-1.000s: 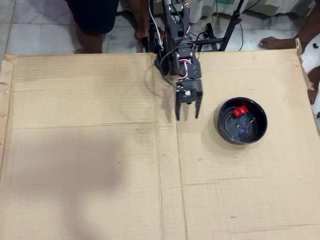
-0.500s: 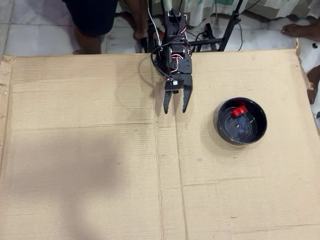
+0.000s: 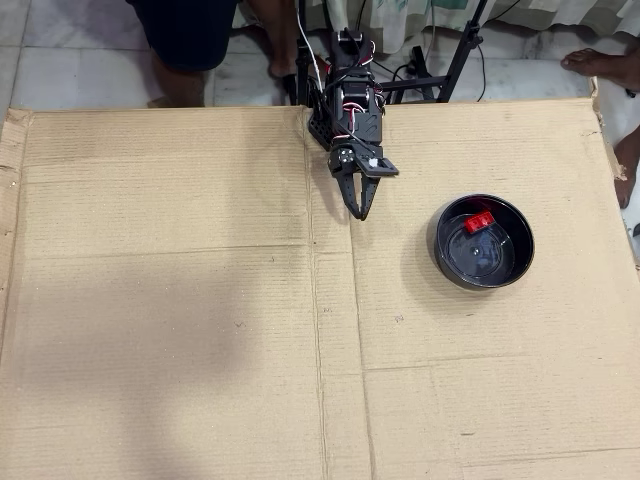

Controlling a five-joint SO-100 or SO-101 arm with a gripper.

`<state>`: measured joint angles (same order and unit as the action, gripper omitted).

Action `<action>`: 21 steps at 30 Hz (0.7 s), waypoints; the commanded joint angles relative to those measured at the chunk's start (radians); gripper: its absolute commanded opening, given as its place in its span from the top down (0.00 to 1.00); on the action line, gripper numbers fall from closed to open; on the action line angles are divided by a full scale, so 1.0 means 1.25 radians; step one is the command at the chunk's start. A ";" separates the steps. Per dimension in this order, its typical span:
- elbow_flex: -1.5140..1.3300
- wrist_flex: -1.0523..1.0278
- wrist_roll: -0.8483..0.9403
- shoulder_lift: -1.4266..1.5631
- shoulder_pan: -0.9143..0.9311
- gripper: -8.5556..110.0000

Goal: Grasp a lego block and put it in the bin.

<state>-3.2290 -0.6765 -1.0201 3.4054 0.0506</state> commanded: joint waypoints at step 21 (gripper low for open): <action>-0.010 -0.117 0.730 0.013 0.004 0.93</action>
<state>-3.2290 -0.8207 -0.1503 3.4054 0.0506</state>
